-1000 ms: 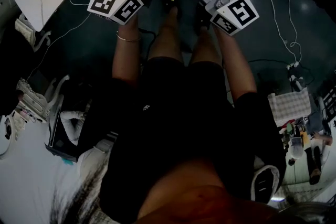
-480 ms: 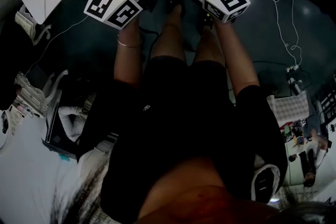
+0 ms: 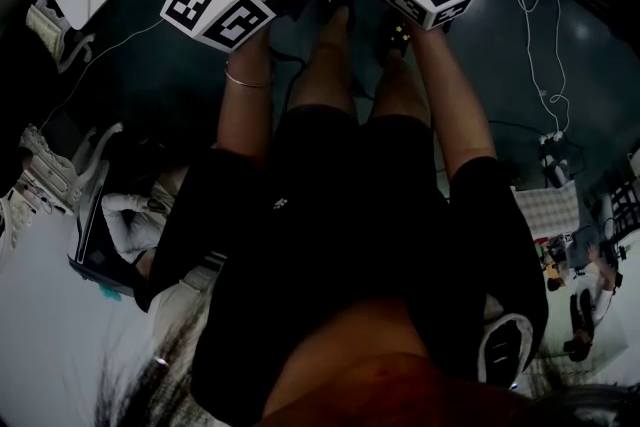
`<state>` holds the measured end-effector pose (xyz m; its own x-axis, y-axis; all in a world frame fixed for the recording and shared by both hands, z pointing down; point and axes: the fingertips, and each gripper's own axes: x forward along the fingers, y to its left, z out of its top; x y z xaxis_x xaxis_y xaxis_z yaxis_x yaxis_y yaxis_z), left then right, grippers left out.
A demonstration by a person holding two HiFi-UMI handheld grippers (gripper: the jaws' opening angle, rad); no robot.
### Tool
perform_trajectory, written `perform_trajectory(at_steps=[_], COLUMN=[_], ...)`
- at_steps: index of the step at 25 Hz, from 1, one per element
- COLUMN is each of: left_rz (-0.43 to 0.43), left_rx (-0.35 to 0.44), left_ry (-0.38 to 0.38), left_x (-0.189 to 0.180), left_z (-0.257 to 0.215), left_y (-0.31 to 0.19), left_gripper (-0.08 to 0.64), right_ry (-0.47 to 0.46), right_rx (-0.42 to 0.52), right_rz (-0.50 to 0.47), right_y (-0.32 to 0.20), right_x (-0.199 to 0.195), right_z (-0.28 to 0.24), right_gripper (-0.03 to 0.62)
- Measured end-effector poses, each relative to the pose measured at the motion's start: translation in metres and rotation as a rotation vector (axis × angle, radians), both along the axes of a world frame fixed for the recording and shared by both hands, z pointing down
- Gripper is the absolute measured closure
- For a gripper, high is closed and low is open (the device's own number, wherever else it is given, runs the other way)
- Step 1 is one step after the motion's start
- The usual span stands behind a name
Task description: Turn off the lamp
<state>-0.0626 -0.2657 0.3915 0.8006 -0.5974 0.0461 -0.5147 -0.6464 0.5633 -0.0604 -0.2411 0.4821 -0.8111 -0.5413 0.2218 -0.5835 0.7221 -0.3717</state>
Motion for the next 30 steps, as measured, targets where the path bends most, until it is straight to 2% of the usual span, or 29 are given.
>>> perform_trajectory(at_steps=[6, 10, 14, 19, 23, 26, 30], left_rz=[0.021, 0.033, 0.017, -0.022, -0.054, -0.042, -0.013], left_rx=[0.076, 0.153, 0.192, 0.210, 0.227, 0.221, 0.174], left_ry=[-0.028, -0.058, -0.073, -0.121, -0.091, -0.096, -0.115], left_x=[0.003, 0.004, 0.000, -0.008, -0.016, -0.019, -0.017], left_z=[-0.001, -0.002, -0.001, 0.003, 0.003, 0.015, 0.036], left_y=[-0.001, 0.002, 0.007, 0.011, 0.019, 0.029, 0.046], left_gripper=[0.549, 0.548, 0.537, 0.518, 0.514, 0.514, 0.497], right_ry=[0.026, 0.027, 0.046, 0.047, -0.051, -0.054, -0.122], right_rx=[-0.010, -0.004, 0.018, 0.022, -0.010, 0.002, -0.014], right_rz=[-0.046, -0.076, -0.110, -0.133, -0.064, -0.055, -0.016], right_y=[0.008, 0.014, 0.021, 0.027, 0.023, 0.022, 0.019], right_x=[-0.007, -0.009, -0.006, -0.007, 0.003, 0.007, 0.017], right_z=[0.000, -0.003, -0.005, -0.006, -0.015, -0.022, -0.033], right_gripper=[0.579, 0.583, 0.583, 0.583, 0.583, 0.583, 0.583])
